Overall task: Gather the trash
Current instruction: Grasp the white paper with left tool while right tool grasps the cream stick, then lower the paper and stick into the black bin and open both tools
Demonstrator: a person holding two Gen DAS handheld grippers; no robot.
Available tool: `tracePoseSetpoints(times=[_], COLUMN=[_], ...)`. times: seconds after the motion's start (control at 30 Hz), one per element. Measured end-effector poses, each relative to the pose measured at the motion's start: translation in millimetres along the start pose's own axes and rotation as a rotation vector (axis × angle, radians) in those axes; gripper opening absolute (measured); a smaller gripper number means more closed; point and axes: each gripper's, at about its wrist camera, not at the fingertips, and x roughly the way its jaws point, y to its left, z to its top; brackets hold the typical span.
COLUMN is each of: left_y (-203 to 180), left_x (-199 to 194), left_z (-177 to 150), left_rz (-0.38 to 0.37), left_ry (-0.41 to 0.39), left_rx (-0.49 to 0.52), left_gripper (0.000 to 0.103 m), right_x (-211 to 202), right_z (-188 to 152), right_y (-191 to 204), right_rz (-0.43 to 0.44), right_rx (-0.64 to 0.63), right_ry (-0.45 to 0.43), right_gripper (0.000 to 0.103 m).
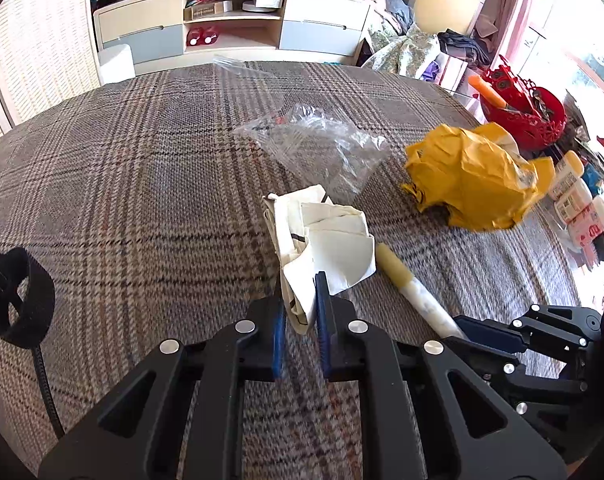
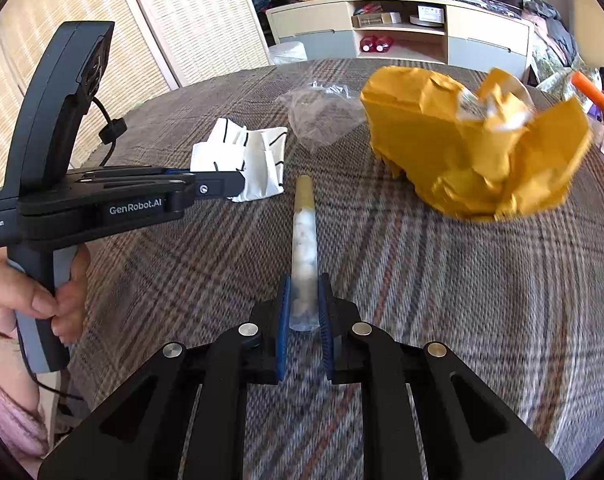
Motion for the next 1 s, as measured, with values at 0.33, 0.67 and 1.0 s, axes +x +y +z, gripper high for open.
tracePoseSetpoints(times=[0.33,0.67,1.0], left_y=[2.5,-1.2,9.9], left_x=[-56.0,-127.5,-169.4], left_z=[-69.5,-142.0,-217.3], left_rz=[-0.003,-0.011,0.003], left_ry=[-0.021,-0.067,-0.075], left_rx=[-0.007,-0.005,-0.029], left_gripper=[0.012,0.012,0.012], right_x=[-30.0,-53.4,-70.6], right_z=[-54.9,-102.9,-141.7], right_y=[36.7,58.6,79.7], right_rz=[-0.008,-0.033,-0.036], right_rx=[-0.016,0.040,0.077], right_ry=[0.028,0.016,-0.002], right_gripper=[0.015,0.015,0.015])
